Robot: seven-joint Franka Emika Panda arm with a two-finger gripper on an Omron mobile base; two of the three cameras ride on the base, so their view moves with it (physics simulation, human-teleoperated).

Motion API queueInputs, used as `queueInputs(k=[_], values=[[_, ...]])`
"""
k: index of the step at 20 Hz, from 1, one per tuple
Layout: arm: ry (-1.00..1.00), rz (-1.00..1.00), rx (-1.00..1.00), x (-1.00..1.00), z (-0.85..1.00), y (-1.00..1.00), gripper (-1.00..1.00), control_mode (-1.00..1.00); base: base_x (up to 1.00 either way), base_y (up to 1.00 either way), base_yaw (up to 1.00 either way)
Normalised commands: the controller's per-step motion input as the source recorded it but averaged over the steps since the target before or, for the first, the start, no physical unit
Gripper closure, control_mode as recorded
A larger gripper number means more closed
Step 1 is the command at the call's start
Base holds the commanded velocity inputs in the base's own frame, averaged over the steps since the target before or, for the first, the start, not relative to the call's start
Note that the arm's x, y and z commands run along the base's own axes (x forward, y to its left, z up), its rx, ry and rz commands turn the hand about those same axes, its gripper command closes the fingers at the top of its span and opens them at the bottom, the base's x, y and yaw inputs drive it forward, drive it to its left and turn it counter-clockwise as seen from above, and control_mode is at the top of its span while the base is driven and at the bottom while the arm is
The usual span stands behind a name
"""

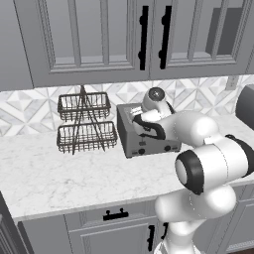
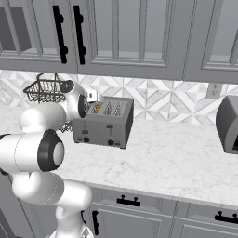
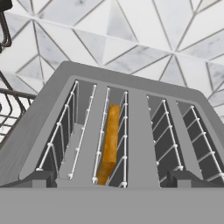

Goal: Start the toaster. Once the lever pops up, take the bread to the plate on the dining counter.

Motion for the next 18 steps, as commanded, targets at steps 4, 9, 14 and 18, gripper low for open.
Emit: queueInputs(k=[4, 9, 14, 18], values=[[0.00, 0.00, 0.00, 0.00, 0.00, 0.00, -1.00, -1.00, 0.00, 0.00, 0.00], [0.00, 0.00, 0.00, 0.00, 0.00, 0.00, -1.00, -1.00, 0.00, 0.00, 0.00], [0.00, 0.00, 0.00, 0.00, 0.00, 0.00, -1.00, -1.00, 0.00, 0.00, 0.00], [0.00, 0.00, 0.00, 0.00, 0.00, 0.00, -1.00, -1.00, 0.00, 0.00, 0.00]])
